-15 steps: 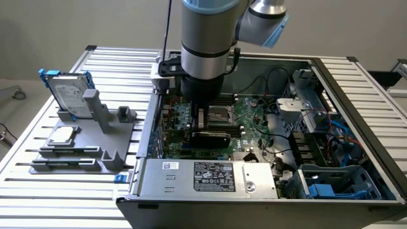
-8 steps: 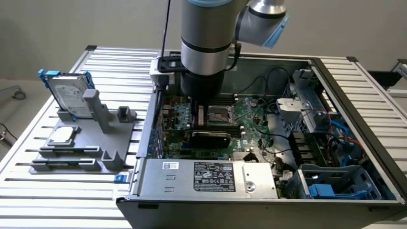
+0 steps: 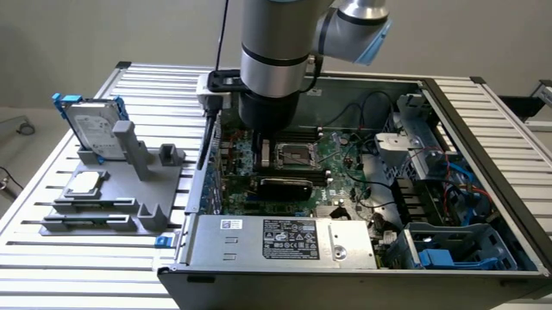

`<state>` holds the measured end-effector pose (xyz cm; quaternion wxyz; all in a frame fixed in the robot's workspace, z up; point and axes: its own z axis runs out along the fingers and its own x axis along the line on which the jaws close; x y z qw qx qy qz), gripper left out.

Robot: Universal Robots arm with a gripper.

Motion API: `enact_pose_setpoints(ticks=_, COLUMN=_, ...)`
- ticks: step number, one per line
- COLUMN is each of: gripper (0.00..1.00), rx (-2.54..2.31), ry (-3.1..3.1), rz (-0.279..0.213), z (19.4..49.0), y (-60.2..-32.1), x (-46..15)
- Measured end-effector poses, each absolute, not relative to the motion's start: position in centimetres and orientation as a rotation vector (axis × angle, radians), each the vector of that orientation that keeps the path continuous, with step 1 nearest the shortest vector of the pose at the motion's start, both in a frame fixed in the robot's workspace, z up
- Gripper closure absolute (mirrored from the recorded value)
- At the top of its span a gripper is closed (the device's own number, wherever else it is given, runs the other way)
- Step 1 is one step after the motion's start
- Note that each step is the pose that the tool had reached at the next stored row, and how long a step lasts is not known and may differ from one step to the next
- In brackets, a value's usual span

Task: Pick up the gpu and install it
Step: 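Press down on the gpu until it lock into place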

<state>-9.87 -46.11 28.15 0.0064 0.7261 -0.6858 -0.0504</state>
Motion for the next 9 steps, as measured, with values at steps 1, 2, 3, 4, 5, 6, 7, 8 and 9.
enact_pose_setpoints(ticks=1, gripper=0.89, rx=2.268, ry=-2.143, rz=-0.164, z=28.18, y=-46.11, x=-10.00)
enact_pose_setpoints(ticks=2, gripper=0.89, rx=2.265, ry=-2.140, rz=-0.170, z=28.21, y=-46.11, x=-10.15)
enact_pose_setpoints(ticks=3, gripper=0.89, rx=2.262, ry=-2.138, rz=-0.176, z=28.24, y=-46.11, x=-10.28)
enact_pose_setpoints(ticks=4, gripper=0.89, rx=2.260, ry=-2.136, rz=-0.180, z=28.27, y=-46.11, x=-10.39)
enact_pose_setpoints(ticks=5, gripper=0.89, rx=2.257, ry=-2.134, rz=-0.185, z=28.29, y=-46.11, x=-10.50)
enact_pose_setpoints(ticks=6, gripper=0.89, rx=2.255, ry=-2.132, rz=-0.188, z=28.31, y=-46.11, x=-10.61)
enact_pose_setpoints(ticks=7, gripper=0.89, rx=2.254, ry=-2.131, rz=-0.191, z=28.34, y=-46.11, x=-10.70)
enact_pose_setpoints(ticks=8, gripper=0.89, rx=2.252, ry=-2.129, rz=-0.193, z=28.36, y=-46.11, x=-10.78)
enact_pose_setpoints(ticks=9, gripper=0.89, rx=2.250, ry=-2.128, rz=-0.195, z=28.38, y=-46.11, x=-10.84)
